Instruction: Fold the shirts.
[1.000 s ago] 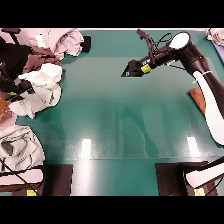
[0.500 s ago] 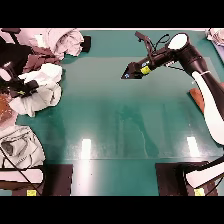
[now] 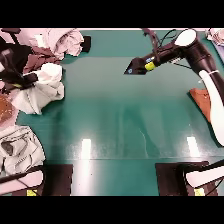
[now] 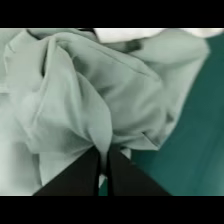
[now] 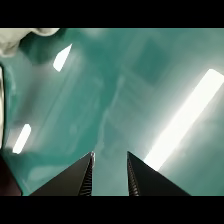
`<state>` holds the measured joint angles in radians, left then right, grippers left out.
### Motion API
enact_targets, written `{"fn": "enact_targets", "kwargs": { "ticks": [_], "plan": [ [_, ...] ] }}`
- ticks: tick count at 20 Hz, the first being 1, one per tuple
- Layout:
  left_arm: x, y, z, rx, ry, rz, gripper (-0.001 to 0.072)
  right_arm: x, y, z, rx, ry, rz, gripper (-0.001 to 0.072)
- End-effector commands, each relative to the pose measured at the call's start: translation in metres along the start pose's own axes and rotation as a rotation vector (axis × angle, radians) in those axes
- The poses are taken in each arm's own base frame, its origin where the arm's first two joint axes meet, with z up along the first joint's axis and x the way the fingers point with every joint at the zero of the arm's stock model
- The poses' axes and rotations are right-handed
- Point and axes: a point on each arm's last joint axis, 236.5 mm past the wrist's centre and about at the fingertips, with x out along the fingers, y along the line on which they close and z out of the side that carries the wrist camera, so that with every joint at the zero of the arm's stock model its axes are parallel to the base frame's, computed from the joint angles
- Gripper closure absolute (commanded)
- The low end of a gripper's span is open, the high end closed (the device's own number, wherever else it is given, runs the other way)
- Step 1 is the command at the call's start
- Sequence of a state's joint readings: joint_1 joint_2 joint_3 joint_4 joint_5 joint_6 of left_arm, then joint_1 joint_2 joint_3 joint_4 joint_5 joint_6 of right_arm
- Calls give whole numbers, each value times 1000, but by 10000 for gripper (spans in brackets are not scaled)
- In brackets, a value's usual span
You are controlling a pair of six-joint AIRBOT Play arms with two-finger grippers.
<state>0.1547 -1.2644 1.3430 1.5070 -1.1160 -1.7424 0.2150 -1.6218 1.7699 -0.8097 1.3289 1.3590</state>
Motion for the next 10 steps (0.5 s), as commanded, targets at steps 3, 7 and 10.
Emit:
{"fn": "enact_targets", "kwargs": {
  "ticks": [3, 7, 10],
  "plan": [
    [-192, -149, 25, 31, -428, -477, 687, -85, -35, 71, 26, -358, -114, 450],
    [-292, -309, 15, 112, -510, -1016, 686, -191, -49, 113, 33, -681, -218, 452],
    [-315, -392, -18, 294, -454, -1147, 686, -251, -60, 114, 41, -798, -287, 452]
  ]
}}
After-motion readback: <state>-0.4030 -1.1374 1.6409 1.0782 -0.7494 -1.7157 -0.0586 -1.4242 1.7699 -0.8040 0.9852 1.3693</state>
